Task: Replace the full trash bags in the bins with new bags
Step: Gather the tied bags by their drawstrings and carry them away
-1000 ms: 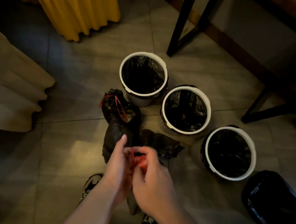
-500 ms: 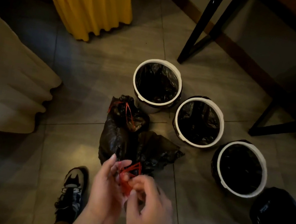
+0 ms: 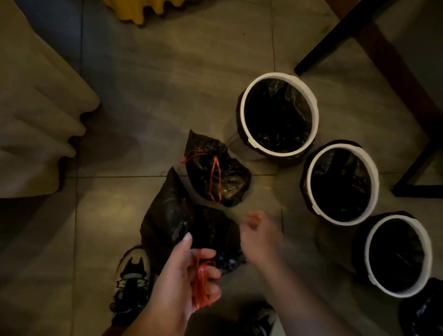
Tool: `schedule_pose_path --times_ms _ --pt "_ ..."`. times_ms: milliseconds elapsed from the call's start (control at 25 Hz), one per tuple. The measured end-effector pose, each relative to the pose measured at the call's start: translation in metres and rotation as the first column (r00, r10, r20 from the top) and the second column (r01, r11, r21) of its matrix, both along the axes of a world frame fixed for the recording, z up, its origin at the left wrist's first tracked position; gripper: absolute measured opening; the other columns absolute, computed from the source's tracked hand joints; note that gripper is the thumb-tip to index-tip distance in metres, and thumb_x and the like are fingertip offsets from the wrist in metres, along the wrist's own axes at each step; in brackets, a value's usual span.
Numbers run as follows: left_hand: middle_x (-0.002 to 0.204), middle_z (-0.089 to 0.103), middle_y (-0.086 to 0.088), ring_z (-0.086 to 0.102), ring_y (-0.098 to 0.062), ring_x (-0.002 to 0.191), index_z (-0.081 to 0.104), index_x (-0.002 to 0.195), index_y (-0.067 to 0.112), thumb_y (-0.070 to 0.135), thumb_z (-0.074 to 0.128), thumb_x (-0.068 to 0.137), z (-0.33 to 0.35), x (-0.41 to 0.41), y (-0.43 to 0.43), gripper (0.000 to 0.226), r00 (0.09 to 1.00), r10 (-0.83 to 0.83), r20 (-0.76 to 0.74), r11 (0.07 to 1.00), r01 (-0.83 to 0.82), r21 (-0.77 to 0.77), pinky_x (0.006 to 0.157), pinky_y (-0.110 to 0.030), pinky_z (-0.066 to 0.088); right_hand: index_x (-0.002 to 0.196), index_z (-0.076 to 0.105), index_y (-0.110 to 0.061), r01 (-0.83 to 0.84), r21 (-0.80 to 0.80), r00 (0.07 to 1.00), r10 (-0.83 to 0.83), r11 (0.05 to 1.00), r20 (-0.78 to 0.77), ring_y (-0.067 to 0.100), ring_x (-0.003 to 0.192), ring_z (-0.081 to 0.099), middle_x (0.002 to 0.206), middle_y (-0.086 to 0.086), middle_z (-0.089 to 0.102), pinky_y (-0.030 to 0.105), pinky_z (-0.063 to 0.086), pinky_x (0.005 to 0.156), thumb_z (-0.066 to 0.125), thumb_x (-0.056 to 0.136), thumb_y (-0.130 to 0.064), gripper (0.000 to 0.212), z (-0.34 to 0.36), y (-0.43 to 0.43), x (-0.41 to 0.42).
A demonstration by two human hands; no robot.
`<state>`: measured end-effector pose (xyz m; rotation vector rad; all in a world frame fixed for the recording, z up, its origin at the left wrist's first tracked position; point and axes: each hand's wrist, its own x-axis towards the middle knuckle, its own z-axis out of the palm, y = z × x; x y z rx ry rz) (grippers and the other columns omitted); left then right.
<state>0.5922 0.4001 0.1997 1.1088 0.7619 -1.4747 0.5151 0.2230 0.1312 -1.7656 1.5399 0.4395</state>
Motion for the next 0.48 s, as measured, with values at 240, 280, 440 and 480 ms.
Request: schedule_pose_path --times_ms 240,280,440,480 --pt "0.082 0.066 -0.009 0.06 -0.018 0.063 0.069 0.127 0.007 0.066 0.065 0.078 -0.065 0.016 -0.002 0.076 0.985 0.17 0.019 0.984 -0.168 -0.05 0.066 -0.033 0.053 0.133 0.059 -0.022 0.124 -0.014 0.991 -0.124 0.992 0.047 0.031 0.117 0.066 0.126 0.007 0.07 0.029 0.048 0.092 0.07 0.09 -0.037 0.048 -0.124 -0.001 0.047" --pt "0.082 0.066 -0.008 0.06 -0.017 0.061 0.07 0.128 0.007 0.062 0.066 0.08 -0.078 0.018 -0.001 0.073 0.979 0.205 0.0 0.977 -0.205 -0.063 0.066 -0.033 0.052 0.139 0.055 -0.02 0.147 -0.032 0.988 -0.145 0.989 0.056 0.033 0.122 0.064 0.132 0.009 0.067 0.033 0.049 0.098 0.073 0.088 -0.041 0.058 -0.142 -0.01 0.051" --pt "0.089 0.069 -0.009 0.06 -0.017 0.06 0.066 0.135 0.007 0.022 0.064 0.093 -0.125 0.036 0.005 0.044 0.91 0.403 -0.099 0.901 -0.414 -0.132 0.06 -0.033 0.056 0.141 0.053 -0.02 0.087 0.02 0.996 -0.087 0.996 0.036 0.032 0.122 0.064 0.134 0.012 0.066 0.045 0.054 0.105 0.083 0.081 -0.047 0.072 -0.206 -0.05 0.052" --pt "0.095 0.071 -0.01 0.061 -0.017 0.062 0.068 0.134 0.009 0.013 0.064 0.092 -0.133 0.04 0.005 0.042 0.9 0.425 -0.1 0.888 -0.436 -0.145 0.063 -0.034 0.058 0.132 0.059 -0.021 0.062 0.051 0.997 -0.064 0.997 0.045 0.03 0.116 0.068 0.127 0.01 0.07 0.046 0.056 0.101 0.084 0.082 -0.043 0.06 -0.216 -0.052 0.05"
